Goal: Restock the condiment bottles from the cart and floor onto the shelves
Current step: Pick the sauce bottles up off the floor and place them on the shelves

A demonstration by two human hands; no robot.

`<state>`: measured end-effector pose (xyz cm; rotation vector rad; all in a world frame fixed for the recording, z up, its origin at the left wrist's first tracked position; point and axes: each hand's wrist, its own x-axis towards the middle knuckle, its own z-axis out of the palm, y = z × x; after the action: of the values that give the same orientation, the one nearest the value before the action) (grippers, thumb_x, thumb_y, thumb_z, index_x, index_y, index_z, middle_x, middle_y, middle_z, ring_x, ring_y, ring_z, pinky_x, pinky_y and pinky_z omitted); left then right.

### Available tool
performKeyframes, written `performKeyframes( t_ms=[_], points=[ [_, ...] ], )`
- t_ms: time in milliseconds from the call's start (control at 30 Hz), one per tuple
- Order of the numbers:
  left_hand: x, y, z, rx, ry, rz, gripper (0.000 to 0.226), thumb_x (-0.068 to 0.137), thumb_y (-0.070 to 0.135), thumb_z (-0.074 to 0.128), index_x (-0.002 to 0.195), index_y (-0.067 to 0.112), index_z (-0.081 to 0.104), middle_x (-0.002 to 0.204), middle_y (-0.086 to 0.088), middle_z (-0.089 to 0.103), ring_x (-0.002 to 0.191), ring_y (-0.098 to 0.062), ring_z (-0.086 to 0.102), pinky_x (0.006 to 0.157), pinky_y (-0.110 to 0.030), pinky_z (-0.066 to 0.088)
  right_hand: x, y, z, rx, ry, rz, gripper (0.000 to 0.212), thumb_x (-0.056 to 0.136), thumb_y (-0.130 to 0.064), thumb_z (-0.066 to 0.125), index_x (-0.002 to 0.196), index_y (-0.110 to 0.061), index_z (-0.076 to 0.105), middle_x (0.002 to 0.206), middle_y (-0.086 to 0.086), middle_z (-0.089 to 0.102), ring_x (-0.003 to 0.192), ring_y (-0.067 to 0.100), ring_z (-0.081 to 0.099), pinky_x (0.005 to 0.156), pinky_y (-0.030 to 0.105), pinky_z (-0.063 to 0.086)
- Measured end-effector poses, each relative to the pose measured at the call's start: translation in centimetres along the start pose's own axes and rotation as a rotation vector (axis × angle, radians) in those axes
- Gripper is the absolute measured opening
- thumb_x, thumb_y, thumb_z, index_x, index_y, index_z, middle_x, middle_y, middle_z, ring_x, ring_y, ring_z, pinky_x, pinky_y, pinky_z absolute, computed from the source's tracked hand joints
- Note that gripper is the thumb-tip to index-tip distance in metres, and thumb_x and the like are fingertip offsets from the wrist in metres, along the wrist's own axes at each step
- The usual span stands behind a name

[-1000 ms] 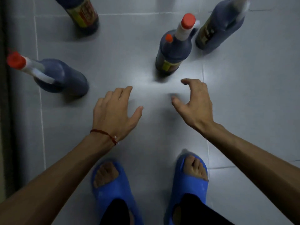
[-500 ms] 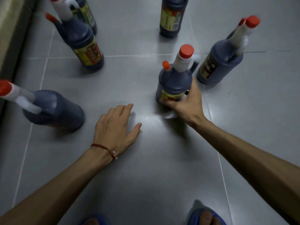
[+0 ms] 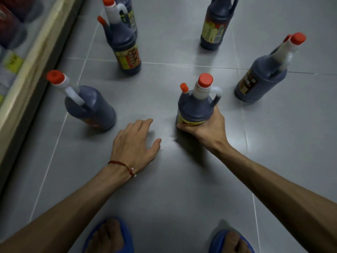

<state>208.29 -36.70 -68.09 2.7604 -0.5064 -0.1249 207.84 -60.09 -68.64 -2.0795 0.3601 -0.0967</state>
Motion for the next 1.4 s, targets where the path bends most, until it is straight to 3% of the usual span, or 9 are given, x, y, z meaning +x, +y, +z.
performKeyframes(
  t_ms=[233,367,500,667,733,1000,1100,1233,1400],
  points=[
    [-3.8,-4.0,-1.6,-0.206,0.189,-0.181,0.050,0.091,0.044,0.071,0.136,0.024,0.057,0.124,0.006,0.065,0.110,-0.013,0.061,0.090,-0.032,0.054,-2.6,-3.0,3.9,-0.046,-0.072,-0.017,0.078,0.075,-0.047,0.088,0.135,-0.017,0.050,0.120,0.004,0.065,0.106,0.024,0.064,0.096,0.038,0.057],
    [-4.8,-6.5,-2.5,-0.383,0.348,-0.349,0.032,0.085,0.030,0.079,0.110,0.023,0.059,0.106,0.008,0.059,0.095,-0.012,0.058,0.081,-0.030,0.052,-3.3,-4.8,6.8,-0.067,-0.118,-0.040,0.094,0.065,-0.075,0.075,0.136,-0.018,0.050,0.115,0.001,0.063,0.104,0.023,0.064,0.095,0.038,0.057],
    [-4.0,-9.6,-3.0,-0.594,0.446,-0.481,0.064,0.071,0.021,0.092,0.115,0.020,0.045,0.120,-0.002,0.053,0.103,-0.017,0.057,0.088,-0.031,0.055,-2.6,-5.7,9.1,-0.077,-0.134,-0.067,0.113,0.055,-0.094,0.062,0.139,-0.019,0.049,0.116,-0.003,0.060,0.104,0.019,0.063,0.090,0.032,0.055],
    [0.5,-14.6,-5.0,-0.819,0.240,-0.445,0.124,0.060,0.020,0.098,0.157,0.027,0.021,0.161,0.004,0.031,0.145,-0.017,0.035,0.118,-0.038,0.035,-1.7,-6.8,10.8,-0.058,-0.108,-0.072,0.112,0.053,-0.093,0.061,0.138,-0.021,0.049,0.116,-0.005,0.060,0.104,0.019,0.063,0.088,0.027,0.052],
    [2.1,-15.1,-5.1,-0.822,0.185,-0.397,0.124,0.058,0.023,0.099,0.157,0.028,0.025,0.154,0.009,0.041,0.140,-0.013,0.039,0.116,-0.037,0.038,-1.4,-7.0,11.0,-0.045,-0.092,-0.072,0.105,0.057,-0.085,0.066,0.137,-0.020,0.049,0.117,-0.005,0.061,0.105,0.018,0.063,0.091,0.030,0.054],
    [3.2,-14.9,-3.8,-0.788,0.265,-0.339,0.109,0.050,0.029,0.102,0.138,0.016,0.038,0.128,0.010,0.047,0.119,-0.006,0.048,0.084,0.006,0.035,-1.6,-7.6,11.5,0.013,-0.075,-0.072,0.089,0.060,-0.072,0.080,0.132,-0.028,0.050,0.116,-0.012,0.064,0.105,0.003,0.064,0.087,0.019,0.053],
    [2.6,-14.9,-3.8,-0.775,0.219,-0.316,0.109,0.057,0.031,0.099,0.143,0.020,0.032,0.130,0.013,0.044,0.118,-0.004,0.046,0.086,0.002,0.035,-1.8,-7.4,11.5,0.007,-0.064,-0.071,0.082,0.066,-0.057,0.088,0.132,-0.024,0.054,0.115,-0.011,0.066,0.104,0.004,0.066,0.087,0.020,0.056],
    [1.9,-15.0,-4.1,-0.726,0.142,-0.257,0.109,0.062,0.040,0.095,0.150,0.023,0.033,0.147,0.005,0.046,0.132,-0.011,0.045,0.112,-0.034,0.042,-1.9,-7.6,11.4,0.013,-0.054,-0.078,0.093,0.059,-0.066,0.085,0.134,-0.021,0.055,0.118,-0.008,0.069,0.104,0.008,0.068,0.087,0.025,0.059],
    [2.2,-14.1,-4.2,-0.694,0.147,-0.335,0.111,0.054,0.046,0.097,0.142,0.021,0.035,0.131,0.010,0.047,0.117,-0.006,0.045,0.092,-0.009,0.036,-2.0,-8.0,11.2,0.033,-0.057,-0.065,0.091,0.056,-0.064,0.087,0.131,-0.024,0.057,0.116,-0.011,0.071,0.102,0.008,0.070,0.089,0.034,0.062]
  ],
)
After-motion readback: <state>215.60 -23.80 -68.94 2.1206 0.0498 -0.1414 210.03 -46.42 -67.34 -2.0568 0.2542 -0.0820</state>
